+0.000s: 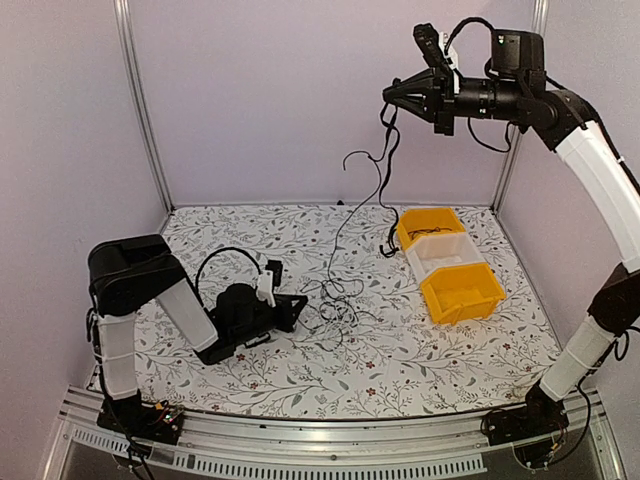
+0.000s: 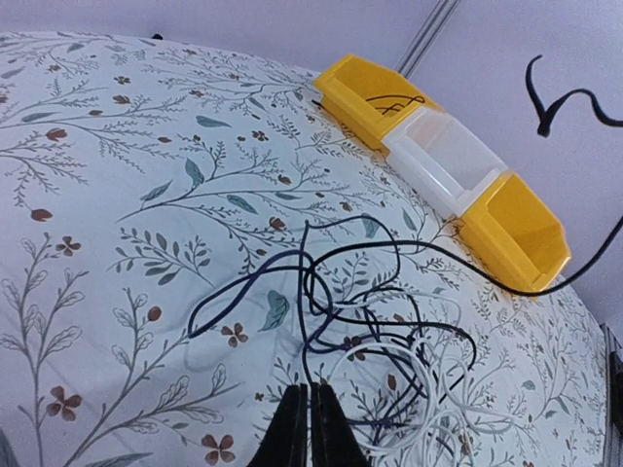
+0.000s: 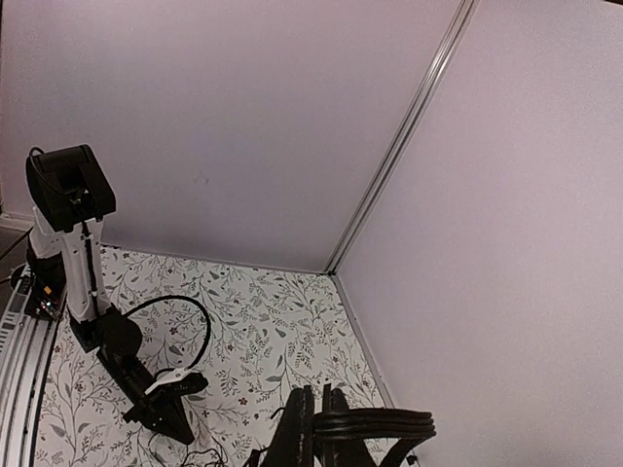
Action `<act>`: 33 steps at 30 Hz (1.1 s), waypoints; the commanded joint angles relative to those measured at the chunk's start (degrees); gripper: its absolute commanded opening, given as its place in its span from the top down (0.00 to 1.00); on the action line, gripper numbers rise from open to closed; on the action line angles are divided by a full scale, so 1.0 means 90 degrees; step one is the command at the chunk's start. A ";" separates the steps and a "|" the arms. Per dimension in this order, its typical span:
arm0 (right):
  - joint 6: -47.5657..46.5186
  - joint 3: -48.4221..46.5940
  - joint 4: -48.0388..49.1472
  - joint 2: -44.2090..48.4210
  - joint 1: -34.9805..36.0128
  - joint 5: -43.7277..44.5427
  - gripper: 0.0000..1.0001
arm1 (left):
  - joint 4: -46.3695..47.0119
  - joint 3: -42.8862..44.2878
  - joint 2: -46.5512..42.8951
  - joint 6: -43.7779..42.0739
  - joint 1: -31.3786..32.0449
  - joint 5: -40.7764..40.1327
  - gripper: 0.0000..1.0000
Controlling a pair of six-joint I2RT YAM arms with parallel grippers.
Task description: Untangle the cables
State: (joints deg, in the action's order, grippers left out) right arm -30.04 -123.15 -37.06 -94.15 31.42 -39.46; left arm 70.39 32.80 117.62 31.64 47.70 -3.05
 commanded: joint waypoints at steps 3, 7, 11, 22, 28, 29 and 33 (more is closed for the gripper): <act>-0.0146 0.0635 -0.0006 0.0327 -0.0152 0.0245 0.97 | 0.0715 -0.0404 -0.1002 -0.0416 -0.0061 0.0149 0.91; -0.0050 0.0904 0.0049 0.0399 -0.0152 0.0059 0.97 | 0.0308 -0.0219 -0.1720 -0.1366 0.0293 -0.0061 0.58; 0.0050 0.1077 0.0101 0.0427 -0.0151 -0.0076 0.97 | -0.0303 0.0192 -0.2155 -0.2421 0.0597 -0.0079 0.49; 0.0366 0.1395 0.0246 0.0481 -0.0151 -0.0528 0.97 | -0.2251 0.2131 -0.1708 -0.4000 0.0725 -0.0704 0.47; 0.0473 0.1438 0.0296 0.0471 -0.0146 -0.0641 0.97 | -0.2415 0.2669 -0.1209 -0.4536 0.0734 -0.0731 0.56; 0.0481 0.1438 0.0306 0.0471 -0.0151 -0.0633 0.97 | -0.2415 0.2715 -0.1156 -0.4545 0.0731 -0.0706 0.62; 0.0468 0.1411 0.0309 0.0489 -0.0151 -0.0495 0.97 | -0.2164 0.2609 -0.1136 -0.4303 0.0715 -0.0732 1.00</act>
State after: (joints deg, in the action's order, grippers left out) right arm -26.61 -110.50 -35.77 -91.24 30.24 -44.05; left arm 50.09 56.12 107.13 -7.22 53.69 -8.73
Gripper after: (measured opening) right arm 0.036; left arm 0.166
